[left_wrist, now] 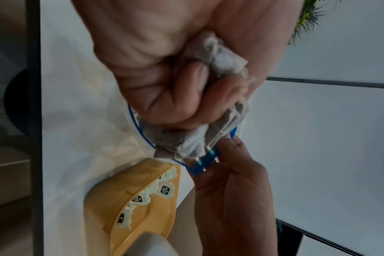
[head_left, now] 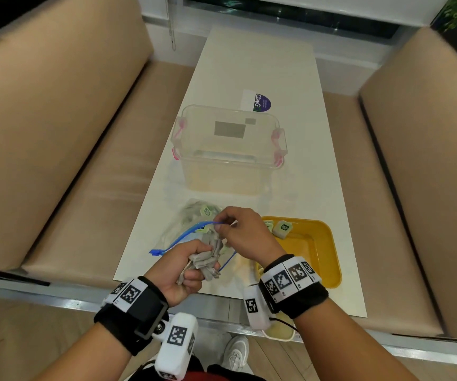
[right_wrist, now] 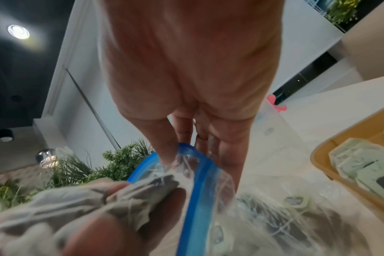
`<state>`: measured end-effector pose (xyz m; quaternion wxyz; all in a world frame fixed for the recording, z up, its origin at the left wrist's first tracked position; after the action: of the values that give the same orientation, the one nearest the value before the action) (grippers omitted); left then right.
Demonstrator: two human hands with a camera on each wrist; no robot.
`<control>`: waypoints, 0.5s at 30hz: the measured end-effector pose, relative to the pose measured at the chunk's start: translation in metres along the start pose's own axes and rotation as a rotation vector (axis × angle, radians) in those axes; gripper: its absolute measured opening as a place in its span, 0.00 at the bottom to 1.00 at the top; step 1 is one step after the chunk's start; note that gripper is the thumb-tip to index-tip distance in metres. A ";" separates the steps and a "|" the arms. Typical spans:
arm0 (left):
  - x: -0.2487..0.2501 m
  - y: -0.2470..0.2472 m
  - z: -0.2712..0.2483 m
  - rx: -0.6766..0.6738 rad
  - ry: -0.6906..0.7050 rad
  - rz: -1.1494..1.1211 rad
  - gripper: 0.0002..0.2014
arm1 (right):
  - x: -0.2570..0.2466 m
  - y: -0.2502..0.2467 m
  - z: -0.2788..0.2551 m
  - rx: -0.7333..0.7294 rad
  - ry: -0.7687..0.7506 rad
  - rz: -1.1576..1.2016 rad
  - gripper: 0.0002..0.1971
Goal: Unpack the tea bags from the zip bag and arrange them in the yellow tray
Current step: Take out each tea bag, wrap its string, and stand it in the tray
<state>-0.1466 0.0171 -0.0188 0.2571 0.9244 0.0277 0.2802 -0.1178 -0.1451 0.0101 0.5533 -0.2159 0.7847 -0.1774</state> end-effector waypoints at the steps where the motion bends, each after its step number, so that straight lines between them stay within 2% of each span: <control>1: -0.001 0.000 -0.002 -0.010 -0.007 0.018 0.07 | 0.000 0.000 0.000 -0.006 0.009 0.018 0.04; 9: -0.012 -0.001 -0.025 -0.114 -0.045 0.091 0.12 | 0.004 -0.003 0.001 -0.033 0.118 0.222 0.04; 12: -0.002 0.006 -0.036 -0.165 0.011 0.028 0.10 | 0.011 0.003 0.002 -0.021 0.101 0.132 0.03; 15: 0.020 0.015 -0.034 -0.166 0.132 -0.043 0.11 | 0.016 0.013 -0.002 -0.067 0.026 -0.015 0.03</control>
<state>-0.1492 0.0237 0.0225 0.3367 0.8785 0.0413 0.3363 -0.1259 -0.1427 -0.0091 0.5342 -0.2377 0.7957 -0.1579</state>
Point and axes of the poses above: each hand's wrist, its own z-axis towards the middle knuckle, its own y-axis out of the palm, x = y × z, the point moved 2 cm from there along z, towards the middle knuckle, and after that the axes turned 5 degrees about y, right-handed, at the moved point
